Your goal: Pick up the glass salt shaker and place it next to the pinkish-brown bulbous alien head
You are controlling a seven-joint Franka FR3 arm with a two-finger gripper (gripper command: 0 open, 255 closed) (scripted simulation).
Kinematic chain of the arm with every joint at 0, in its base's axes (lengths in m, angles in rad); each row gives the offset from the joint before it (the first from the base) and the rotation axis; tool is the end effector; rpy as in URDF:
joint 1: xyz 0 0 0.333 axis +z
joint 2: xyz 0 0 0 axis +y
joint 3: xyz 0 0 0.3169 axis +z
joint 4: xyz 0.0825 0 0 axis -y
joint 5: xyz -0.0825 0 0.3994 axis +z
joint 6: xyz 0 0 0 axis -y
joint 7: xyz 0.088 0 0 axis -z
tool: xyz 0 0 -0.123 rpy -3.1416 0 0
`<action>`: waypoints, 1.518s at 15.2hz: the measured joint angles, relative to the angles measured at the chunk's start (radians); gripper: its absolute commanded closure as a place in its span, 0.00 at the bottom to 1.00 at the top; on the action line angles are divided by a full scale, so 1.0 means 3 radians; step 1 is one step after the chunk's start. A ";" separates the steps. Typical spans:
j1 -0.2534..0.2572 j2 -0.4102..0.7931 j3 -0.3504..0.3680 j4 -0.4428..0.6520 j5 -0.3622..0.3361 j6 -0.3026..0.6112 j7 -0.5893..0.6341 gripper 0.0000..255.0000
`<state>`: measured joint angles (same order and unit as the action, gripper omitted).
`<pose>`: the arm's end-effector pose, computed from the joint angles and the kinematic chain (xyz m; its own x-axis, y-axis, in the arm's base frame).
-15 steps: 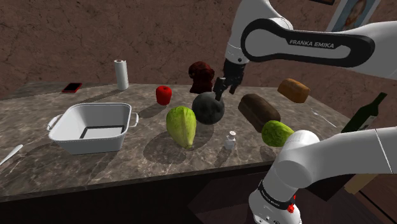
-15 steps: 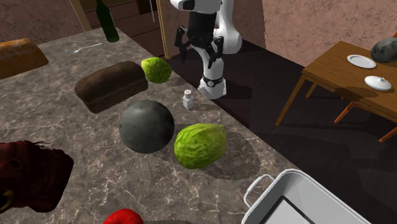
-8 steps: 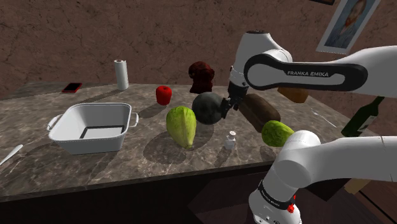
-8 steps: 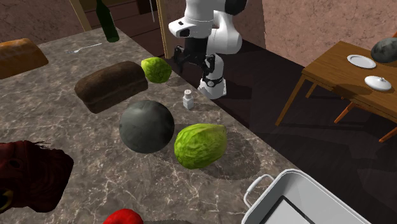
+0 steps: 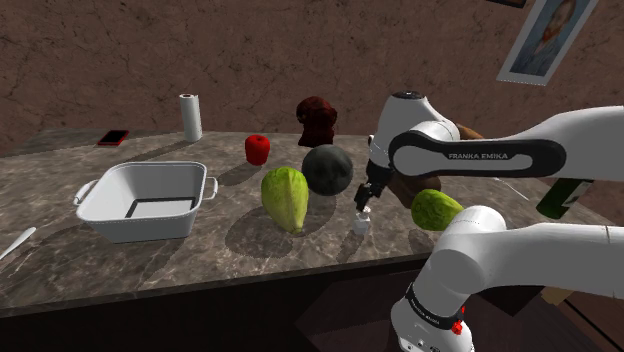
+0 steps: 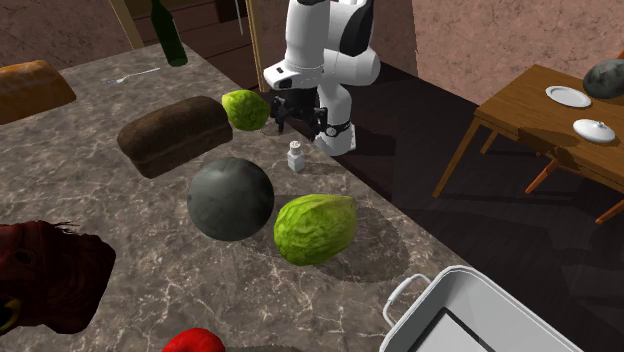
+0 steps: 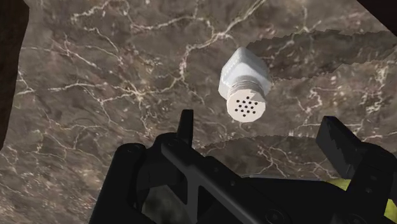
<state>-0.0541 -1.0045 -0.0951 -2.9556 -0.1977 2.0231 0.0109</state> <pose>0.2721 -0.0472 0.3841 0.9969 -0.0351 0.0698 -0.0422 -0.9939 0.1023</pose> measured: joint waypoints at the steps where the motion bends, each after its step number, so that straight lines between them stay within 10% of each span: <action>1: -0.0018 0.0012 -0.0020 -0.0049 -0.0022 0.0060 -0.0012 0.00; 13: -0.0074 0.0208 -0.0078 -0.0265 -0.0108 0.0475 -0.0005 0.00; 14: -0.0074 0.0208 -0.0078 -0.0265 -0.0108 0.0475 -0.0005 1.00; 23: -0.0073 0.0207 -0.0077 -0.0264 -0.0106 0.0475 -0.0004 1.00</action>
<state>-0.0759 -0.9425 -0.1183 -3.0347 -0.2294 2.1658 0.0096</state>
